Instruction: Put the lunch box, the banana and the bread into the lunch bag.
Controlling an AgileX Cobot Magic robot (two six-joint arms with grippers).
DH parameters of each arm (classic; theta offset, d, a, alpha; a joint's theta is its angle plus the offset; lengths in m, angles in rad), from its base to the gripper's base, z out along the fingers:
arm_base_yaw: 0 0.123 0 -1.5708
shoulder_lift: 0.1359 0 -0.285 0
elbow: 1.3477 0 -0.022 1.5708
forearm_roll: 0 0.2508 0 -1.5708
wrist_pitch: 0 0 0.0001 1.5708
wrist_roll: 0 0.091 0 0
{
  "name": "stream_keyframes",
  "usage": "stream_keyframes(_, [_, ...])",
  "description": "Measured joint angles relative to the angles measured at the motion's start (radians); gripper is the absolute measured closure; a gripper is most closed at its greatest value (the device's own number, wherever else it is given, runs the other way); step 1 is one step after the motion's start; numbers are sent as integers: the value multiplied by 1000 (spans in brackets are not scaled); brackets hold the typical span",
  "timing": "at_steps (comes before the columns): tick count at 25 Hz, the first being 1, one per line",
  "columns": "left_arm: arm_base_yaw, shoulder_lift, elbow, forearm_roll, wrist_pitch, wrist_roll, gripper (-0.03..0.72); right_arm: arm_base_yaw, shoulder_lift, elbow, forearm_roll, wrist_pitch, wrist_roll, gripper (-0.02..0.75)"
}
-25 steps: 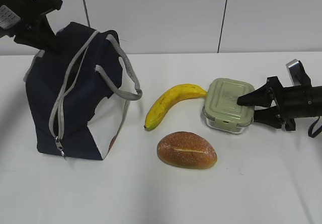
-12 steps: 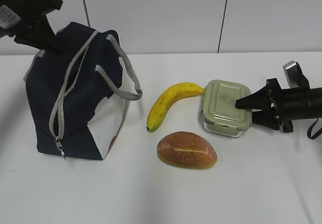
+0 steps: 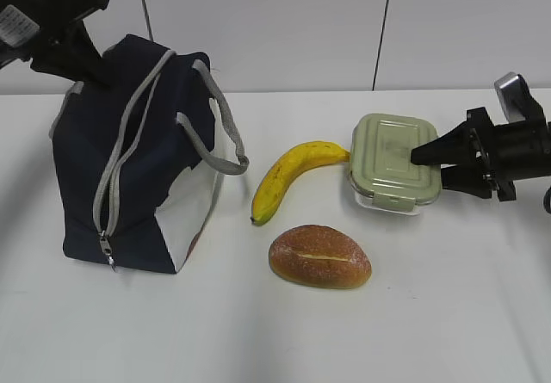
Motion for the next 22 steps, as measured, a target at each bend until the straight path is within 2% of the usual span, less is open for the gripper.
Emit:
stream_keyframes(4, [0, 0, 0, -32, 1, 0, 691, 0, -65, -29, -59, 15, 92, 351])
stream_keyframes(11, [0, 0, 0, -59, 5, 0, 691, 16, -178, -97, -61, 23, 228, 351])
stream_keyframes(16, [0, 0, 0, -84, 6, 0, 691, 112, -220, -177, -83, 43, 348, 351])
stream_keyframes(22, [0, 0, 0, -85, 6, 0, 691, 280, -222, -357, -170, 68, 519, 351])
